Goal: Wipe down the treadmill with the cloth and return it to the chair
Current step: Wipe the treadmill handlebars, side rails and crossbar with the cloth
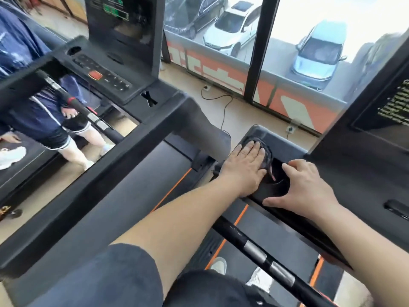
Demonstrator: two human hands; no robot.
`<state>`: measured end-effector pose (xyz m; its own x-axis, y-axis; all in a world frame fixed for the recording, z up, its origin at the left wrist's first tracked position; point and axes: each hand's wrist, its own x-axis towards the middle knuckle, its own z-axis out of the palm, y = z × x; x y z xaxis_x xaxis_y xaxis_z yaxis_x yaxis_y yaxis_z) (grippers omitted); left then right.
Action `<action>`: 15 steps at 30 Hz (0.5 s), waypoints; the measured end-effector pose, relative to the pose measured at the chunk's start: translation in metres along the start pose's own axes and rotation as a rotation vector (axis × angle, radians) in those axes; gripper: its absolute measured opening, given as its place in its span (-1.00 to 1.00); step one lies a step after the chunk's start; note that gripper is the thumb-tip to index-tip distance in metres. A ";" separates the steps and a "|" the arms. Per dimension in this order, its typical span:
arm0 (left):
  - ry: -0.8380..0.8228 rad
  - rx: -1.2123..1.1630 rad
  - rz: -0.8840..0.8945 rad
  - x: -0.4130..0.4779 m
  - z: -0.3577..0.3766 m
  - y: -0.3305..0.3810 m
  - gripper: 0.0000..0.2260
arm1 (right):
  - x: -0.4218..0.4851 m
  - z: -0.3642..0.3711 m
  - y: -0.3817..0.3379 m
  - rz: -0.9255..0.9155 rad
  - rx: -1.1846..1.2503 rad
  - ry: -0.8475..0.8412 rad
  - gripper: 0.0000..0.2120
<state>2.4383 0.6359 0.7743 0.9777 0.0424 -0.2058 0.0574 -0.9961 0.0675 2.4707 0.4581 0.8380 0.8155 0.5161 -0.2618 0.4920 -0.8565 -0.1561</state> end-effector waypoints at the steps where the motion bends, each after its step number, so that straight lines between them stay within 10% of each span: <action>1: 0.017 -0.028 -0.003 0.001 0.003 0.006 -0.38 | -0.002 0.001 0.002 -0.003 0.003 0.013 0.03; 8: 0.284 -0.230 0.353 -0.041 0.043 -0.001 -0.55 | -0.021 0.016 0.011 -0.015 0.071 0.066 0.05; 15: 0.198 -0.311 0.175 -0.026 0.033 0.024 -0.56 | -0.054 0.036 0.015 -0.035 0.205 0.161 0.03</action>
<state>2.4073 0.6081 0.7493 0.9964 -0.0816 0.0249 -0.0849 -0.9199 0.3827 2.4229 0.4170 0.8154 0.8452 0.5249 -0.1010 0.4619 -0.8124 -0.3559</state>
